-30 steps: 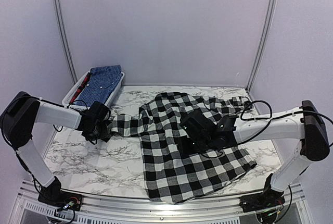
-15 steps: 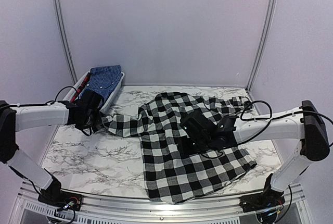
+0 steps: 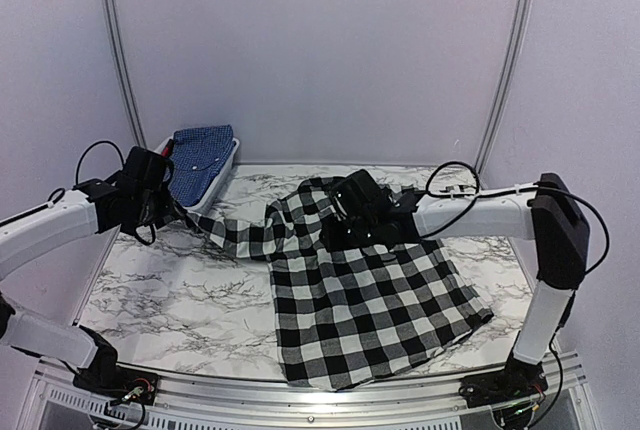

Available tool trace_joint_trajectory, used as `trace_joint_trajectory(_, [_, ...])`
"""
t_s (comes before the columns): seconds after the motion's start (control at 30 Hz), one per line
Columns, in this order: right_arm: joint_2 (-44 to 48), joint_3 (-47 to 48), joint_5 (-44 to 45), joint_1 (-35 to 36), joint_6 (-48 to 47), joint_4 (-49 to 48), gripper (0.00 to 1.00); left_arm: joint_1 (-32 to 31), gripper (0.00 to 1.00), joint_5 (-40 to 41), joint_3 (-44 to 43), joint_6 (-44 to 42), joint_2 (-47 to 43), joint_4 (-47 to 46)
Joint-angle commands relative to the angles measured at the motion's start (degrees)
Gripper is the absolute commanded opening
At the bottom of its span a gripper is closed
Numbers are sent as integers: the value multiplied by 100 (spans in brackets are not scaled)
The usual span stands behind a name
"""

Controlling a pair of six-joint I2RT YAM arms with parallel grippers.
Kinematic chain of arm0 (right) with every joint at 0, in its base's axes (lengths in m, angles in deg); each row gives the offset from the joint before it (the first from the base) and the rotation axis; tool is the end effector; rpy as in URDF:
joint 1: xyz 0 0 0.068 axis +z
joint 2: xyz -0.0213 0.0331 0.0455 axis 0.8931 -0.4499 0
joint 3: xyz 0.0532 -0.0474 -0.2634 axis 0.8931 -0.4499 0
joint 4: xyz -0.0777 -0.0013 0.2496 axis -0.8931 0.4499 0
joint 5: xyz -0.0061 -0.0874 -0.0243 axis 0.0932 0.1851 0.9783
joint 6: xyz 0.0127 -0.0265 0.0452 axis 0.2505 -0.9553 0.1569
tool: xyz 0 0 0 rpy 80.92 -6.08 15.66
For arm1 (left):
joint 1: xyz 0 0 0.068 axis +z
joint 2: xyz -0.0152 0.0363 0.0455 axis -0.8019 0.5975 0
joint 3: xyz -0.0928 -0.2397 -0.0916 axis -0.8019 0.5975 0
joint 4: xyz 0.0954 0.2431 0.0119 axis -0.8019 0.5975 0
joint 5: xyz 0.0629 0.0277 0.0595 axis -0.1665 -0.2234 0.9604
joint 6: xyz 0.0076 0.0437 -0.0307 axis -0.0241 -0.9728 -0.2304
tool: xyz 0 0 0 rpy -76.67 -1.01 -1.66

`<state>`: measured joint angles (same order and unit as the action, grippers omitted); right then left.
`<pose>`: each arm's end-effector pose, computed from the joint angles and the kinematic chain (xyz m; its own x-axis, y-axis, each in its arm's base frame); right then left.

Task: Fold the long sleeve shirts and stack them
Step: Pick up the flattened shirt from the center of the board, then fold the flattened shirt at the center of the board.

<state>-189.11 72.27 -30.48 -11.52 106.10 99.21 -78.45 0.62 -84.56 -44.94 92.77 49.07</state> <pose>0.2476 0.3037 0.2092 -0.7486 -0.1516 -0.6455 -0.3728 0.9013 0.2207 0.2524 -0.0961 0.2732 -0.4520 -0.3317 -0.8280 -0.3892 0.9086 -0.1515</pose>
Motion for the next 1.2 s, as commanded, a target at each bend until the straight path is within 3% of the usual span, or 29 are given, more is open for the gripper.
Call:
trace_joint_trajectory(0.0, [-564, 788, -503, -528, -465, -624, 40, 42, 0, 136, -4, -36, -614, 364])
trace_joint_trajectory(0.27, [-2267, 2566, -1134, -1002, -770, -562, 28, 36, 0, 32, 703, 285, -1589, 454])
trace_joint_trajectory(0.47, [-3335, 3672, -1630, -1294, -718, -648, 23, 23, 0, -517, 882, 438, -1378, 293])
trace_joint_trajectory(0.87, [-4816, 4995, -1893, -1462, -326, -700, 22, 10, 0, -977, 1014, 292, -1112, -420])
trace_joint_trajectory(1.17, [-5634, 6195, -2260, -1801, 238, -582, 24, 1, 0, -1425, 419, -127, -828, -1140])
